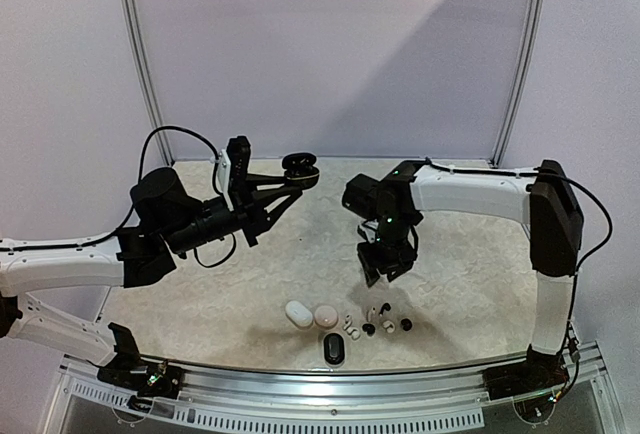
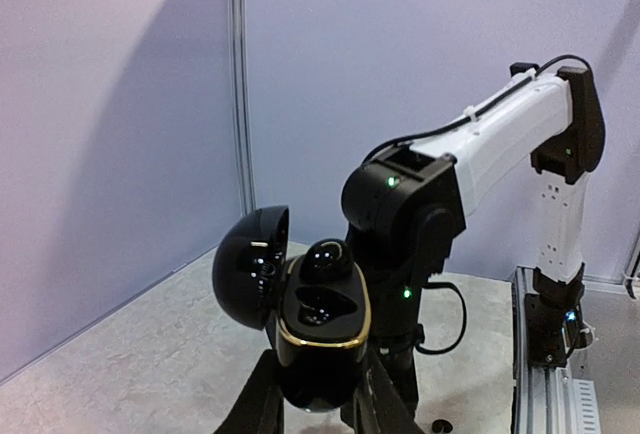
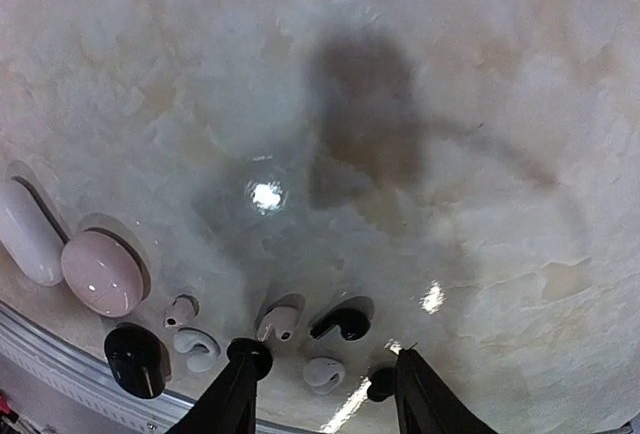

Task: Insert the wireless bluetooth earbuds into the charging case
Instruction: Pick up the left earbud from the center of the board.

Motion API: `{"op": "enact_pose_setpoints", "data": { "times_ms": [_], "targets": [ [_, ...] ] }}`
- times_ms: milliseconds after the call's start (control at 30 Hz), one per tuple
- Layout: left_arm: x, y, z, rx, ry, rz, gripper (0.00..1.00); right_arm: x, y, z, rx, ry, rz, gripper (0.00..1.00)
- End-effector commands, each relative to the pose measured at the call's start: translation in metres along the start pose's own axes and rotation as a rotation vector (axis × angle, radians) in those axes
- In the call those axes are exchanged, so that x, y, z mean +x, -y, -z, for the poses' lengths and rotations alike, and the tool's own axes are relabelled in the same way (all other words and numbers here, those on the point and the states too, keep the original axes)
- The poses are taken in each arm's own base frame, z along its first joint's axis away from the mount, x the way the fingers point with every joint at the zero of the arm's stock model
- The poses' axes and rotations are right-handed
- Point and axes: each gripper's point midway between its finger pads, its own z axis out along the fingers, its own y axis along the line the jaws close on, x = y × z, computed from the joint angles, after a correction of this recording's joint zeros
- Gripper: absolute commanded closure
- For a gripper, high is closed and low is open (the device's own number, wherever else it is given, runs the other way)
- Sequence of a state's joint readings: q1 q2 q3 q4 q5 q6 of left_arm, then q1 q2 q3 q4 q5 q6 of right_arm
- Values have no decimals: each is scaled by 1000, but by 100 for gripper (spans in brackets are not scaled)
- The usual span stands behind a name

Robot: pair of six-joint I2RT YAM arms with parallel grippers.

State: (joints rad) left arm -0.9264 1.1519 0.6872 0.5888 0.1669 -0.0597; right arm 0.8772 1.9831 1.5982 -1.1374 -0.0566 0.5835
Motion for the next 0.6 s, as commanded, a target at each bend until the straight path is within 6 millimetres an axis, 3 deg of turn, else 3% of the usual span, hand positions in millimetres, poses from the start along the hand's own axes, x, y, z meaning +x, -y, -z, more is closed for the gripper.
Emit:
{"op": "enact_pose_setpoints", "data": {
  "times_ms": [0, 200, 433, 567],
  "targets": [
    [-4, -2, 2, -10, 22, -15, 100, 25, -1, -37, 73, -122, -10, 50],
    [-2, -2, 2, -9, 22, -17, 100, 29, 8, -53, 134, -131, 1, 51],
    [-1, -3, 2, -14, 19, -21, 100, 22, 0, -53, 103, -111, 2, 50],
    [-1, -3, 2, -13, 18, -22, 100, 21, 8, -51, 133, -105, 6, 51]
  ]
}}
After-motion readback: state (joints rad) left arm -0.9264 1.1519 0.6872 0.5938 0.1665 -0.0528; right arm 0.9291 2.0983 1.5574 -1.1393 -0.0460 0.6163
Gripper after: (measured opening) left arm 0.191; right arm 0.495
